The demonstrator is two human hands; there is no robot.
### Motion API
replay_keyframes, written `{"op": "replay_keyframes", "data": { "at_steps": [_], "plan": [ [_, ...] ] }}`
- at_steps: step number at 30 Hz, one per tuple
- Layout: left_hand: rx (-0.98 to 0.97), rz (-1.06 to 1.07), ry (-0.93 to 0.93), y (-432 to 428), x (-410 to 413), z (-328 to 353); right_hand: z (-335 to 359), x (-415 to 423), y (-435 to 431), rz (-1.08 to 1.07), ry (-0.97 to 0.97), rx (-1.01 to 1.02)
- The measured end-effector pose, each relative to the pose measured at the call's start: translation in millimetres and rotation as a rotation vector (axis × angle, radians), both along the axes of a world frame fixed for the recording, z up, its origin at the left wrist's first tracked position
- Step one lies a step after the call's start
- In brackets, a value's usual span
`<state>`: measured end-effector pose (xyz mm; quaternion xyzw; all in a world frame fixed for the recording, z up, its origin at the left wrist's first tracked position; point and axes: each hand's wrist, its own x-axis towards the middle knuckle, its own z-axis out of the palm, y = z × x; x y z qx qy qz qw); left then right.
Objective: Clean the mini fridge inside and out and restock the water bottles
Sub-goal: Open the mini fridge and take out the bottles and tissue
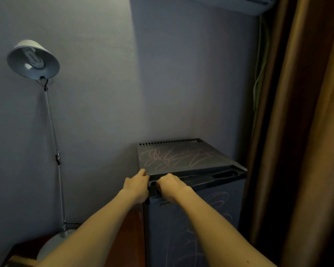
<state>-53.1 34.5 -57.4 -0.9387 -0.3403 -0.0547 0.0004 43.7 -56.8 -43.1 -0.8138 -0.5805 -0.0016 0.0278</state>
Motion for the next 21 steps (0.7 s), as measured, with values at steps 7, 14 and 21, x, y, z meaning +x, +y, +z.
{"op": "replay_keyframes", "data": {
  "at_steps": [7, 14, 21],
  "plan": [
    [-0.071, 0.035, -0.153, -48, -3, -5, 7, -13, -51, 0.043, 0.027, -0.018],
    [-0.141, -0.014, -0.084, -129, -10, 2, 7, -14, -132, 0.08, 0.077, -0.034],
    [-0.149, -0.052, -0.045, -222, -6, 9, 6, -9, -227, 0.066, 0.046, 0.038]
  ]
}}
